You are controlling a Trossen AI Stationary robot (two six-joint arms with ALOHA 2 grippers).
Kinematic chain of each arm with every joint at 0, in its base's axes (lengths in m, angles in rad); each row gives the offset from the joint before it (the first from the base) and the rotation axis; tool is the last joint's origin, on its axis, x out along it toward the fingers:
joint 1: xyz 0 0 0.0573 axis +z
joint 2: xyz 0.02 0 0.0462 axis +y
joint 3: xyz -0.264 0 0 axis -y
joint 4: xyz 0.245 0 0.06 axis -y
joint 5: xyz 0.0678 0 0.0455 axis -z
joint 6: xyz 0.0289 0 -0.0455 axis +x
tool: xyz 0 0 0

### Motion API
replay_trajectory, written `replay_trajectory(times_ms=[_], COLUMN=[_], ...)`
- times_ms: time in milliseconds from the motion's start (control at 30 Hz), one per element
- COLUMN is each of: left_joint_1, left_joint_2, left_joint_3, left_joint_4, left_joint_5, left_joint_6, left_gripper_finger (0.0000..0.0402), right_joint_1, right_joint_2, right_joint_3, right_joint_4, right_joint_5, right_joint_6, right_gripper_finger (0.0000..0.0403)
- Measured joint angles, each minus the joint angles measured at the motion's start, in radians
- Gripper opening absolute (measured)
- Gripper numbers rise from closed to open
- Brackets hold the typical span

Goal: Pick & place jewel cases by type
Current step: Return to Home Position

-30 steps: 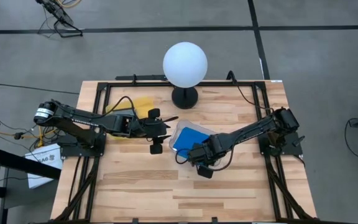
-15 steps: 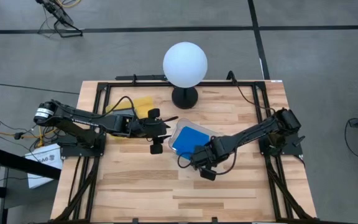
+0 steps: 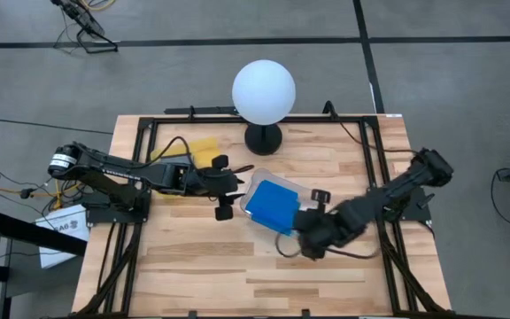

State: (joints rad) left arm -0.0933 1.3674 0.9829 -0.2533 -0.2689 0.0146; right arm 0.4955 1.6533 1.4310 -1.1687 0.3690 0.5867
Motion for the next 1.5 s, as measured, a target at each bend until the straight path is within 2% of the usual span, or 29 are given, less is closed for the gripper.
replay_trajectory(times_ms=[100, 233, 400, 533, 667, 933, 1267, 1500], left_joint_1=[-0.002, -0.002, -0.003, -0.003, -0.002, -0.004, -0.020, -0.031], left_joint_2=[0.000, 0.000, 0.000, 0.000, 0.000, 0.000, 0.000, 0.000], left_joint_3=[0.000, 0.000, 0.000, 0.000, 0.000, 0.000, 0.000, 0.000], left_joint_4=[0.033, 0.087, 0.144, 0.207, 0.238, 0.320, 0.331, 0.331], left_joint_5=[0.026, 0.105, 0.164, 0.123, 0.077, 0.080, 0.070, 0.039], left_joint_6=[-0.001, -0.001, -0.001, -0.024, -0.038, -0.072, -0.173, -0.230], left_gripper_finger=[0.0166, 0.0166, 0.0166, 0.0166, 0.0166, 0.0166, 0.0166, 0.0166], right_joint_1=[0.057, 0.094, 0.098, 0.083, 0.062, 0.060, 0.055, 0.021], right_joint_2=[-0.069, -0.195, -0.372, -0.516, -0.681, -0.972, -1.192, -1.377], right_joint_3=[-0.045, -0.191, -0.382, -0.492, -0.591, -0.786, -1.020, -1.139], right_joint_4=[0.032, 0.142, 0.367, 0.475, 0.598, 0.869, 1.108, 1.166], right_joint_5=[0.119, 0.138, 0.058, -0.065, -0.138, -0.216, -0.342, -0.429], right_joint_6=[-0.019, -0.057, -0.246, -0.390, -0.442, -0.567, -0.729, -0.787], right_gripper_finger=[0.0000, 0.0000, 0.0000, 0.0000, 0.0000, 0.0000, 0.0000, 0.0000])
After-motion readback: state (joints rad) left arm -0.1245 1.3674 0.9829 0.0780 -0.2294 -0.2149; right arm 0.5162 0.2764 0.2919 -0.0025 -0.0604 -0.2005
